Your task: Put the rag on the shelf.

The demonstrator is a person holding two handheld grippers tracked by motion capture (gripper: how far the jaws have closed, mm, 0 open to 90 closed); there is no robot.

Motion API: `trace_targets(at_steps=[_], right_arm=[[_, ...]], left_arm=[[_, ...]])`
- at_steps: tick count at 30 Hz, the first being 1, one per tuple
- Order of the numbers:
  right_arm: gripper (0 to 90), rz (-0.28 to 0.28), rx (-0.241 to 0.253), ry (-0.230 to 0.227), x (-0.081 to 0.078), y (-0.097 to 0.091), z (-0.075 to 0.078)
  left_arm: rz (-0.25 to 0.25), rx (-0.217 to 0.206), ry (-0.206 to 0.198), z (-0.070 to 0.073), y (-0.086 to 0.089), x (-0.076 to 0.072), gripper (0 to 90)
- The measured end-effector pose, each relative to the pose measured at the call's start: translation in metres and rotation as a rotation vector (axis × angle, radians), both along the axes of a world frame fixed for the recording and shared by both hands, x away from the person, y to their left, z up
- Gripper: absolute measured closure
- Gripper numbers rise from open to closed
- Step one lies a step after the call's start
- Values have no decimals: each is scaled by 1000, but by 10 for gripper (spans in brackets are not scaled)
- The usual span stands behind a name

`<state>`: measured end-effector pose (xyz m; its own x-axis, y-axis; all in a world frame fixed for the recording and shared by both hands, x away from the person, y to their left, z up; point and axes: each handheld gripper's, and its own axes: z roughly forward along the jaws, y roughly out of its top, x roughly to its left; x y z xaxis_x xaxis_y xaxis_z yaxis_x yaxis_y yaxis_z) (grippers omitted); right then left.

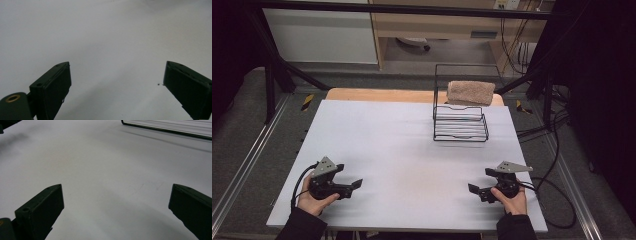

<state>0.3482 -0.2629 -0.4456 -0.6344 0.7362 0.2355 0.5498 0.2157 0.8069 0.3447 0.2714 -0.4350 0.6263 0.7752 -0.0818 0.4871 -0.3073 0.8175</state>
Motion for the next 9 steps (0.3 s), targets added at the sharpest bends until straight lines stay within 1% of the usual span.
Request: trace_targets(at_steps=[3,6,9], right_arm=[[6,9,-9,4,0,0,-1],[6,12,-16,5,0,1,-2],[6,15,-16,6,0,1,-2]], left_arm=[[-4,4,11,-4,0,-1,77],[-5,10,14,-6,0,-1,76],[-7,11,22,-8,0,-1,76]])
